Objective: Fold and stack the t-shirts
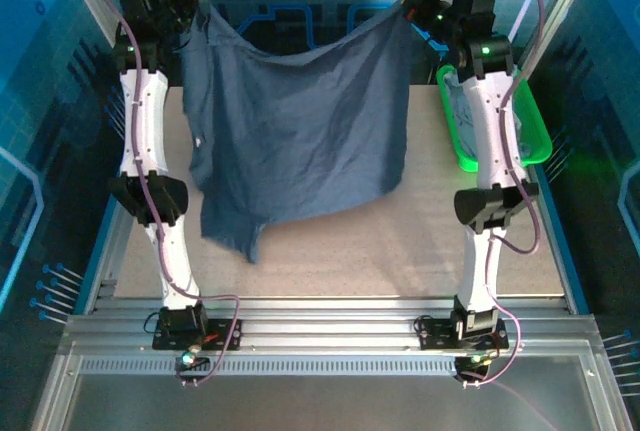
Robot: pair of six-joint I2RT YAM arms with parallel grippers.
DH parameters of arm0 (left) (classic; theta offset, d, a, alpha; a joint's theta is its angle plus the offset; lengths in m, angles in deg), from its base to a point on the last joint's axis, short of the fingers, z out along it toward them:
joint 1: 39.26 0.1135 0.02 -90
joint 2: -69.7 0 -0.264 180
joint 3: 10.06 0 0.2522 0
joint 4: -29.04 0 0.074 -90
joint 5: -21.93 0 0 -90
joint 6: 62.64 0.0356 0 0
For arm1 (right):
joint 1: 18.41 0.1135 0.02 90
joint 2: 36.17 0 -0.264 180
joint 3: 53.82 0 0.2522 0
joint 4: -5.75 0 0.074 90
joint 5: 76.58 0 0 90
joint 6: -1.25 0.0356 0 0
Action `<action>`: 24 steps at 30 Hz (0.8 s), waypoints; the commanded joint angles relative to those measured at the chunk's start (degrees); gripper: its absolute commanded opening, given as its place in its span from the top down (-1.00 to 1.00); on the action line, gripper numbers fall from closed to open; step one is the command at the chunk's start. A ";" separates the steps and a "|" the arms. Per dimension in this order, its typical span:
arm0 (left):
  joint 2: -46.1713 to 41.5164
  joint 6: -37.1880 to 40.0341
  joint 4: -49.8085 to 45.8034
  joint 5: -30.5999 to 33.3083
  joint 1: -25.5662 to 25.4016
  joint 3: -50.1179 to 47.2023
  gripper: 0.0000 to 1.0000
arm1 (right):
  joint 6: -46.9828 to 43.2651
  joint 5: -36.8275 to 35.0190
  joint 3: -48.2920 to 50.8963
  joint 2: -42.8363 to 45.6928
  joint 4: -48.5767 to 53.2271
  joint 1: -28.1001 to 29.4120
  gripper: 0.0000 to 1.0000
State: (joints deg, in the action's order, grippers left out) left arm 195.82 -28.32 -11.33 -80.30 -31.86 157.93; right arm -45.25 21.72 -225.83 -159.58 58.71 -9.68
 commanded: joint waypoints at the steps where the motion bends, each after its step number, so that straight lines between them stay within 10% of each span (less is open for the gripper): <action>1: -6.63 -3.78 9.58 -2.84 0.98 7.27 1.00 | 3.14 1.46 -7.52 0.92 -2.54 -2.20 1.00; 11: -25.09 -1.84 11.30 -3.65 2.74 -3.60 1.00 | 6.60 4.07 -0.05 8.38 -7.49 -8.73 1.00; 16: -41.79 -0.24 10.68 -2.15 0.05 -33.97 1.00 | 3.00 8.62 12.80 13.51 -4.01 -7.67 1.00; 24: -67.87 -1.41 -0.89 0.95 -5.67 -90.31 1.00 | -0.47 2.32 65.78 31.77 -10.18 -1.65 1.00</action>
State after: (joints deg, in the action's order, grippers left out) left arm 131.78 -29.55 -4.03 -79.69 -35.69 82.00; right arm -43.41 27.27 -173.66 -131.28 48.00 -13.52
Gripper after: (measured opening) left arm 0.051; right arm 0.059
